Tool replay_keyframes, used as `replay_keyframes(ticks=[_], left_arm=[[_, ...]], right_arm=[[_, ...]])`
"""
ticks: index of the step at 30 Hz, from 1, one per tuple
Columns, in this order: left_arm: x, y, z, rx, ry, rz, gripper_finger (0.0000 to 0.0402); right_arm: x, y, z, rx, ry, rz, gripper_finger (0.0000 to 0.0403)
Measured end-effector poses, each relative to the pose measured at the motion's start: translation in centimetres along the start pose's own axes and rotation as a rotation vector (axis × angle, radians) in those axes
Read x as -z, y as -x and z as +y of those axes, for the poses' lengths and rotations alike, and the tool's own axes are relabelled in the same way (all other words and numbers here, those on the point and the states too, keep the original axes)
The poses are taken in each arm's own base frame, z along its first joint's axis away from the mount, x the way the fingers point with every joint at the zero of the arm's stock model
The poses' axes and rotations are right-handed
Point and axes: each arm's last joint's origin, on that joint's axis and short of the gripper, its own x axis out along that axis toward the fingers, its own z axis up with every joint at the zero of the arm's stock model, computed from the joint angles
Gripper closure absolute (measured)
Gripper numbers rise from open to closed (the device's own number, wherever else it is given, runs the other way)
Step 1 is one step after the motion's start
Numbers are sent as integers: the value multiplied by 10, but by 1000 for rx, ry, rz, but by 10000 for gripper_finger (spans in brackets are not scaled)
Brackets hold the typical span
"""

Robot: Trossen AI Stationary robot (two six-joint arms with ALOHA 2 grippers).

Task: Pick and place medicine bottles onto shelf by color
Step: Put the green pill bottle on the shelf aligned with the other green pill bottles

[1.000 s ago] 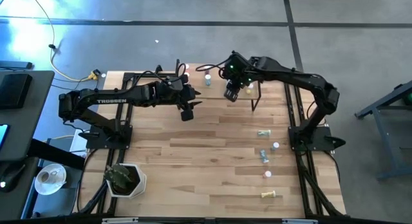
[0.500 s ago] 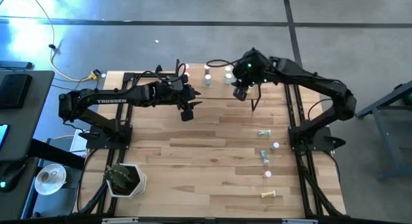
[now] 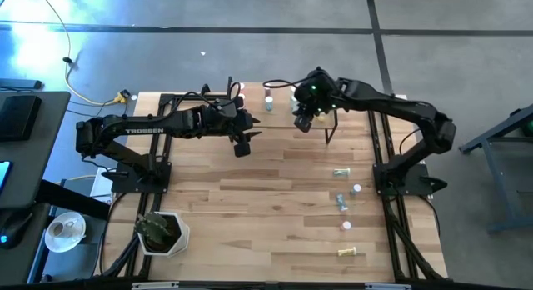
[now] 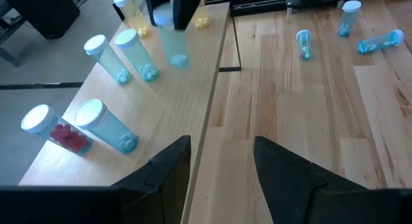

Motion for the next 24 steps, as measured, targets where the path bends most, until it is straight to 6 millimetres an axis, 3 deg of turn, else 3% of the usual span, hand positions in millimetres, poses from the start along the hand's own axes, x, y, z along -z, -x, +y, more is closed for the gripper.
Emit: replay_keyframes(ticks=[11, 24], left_arm=[[0, 0, 0, -3, 0, 1, 241], [0, 0, 0, -3, -18, 1, 241]], right_arm=[[1, -17, -5, 3, -14, 31, 290], [2, -17, -6, 5, -14, 38, 290]])
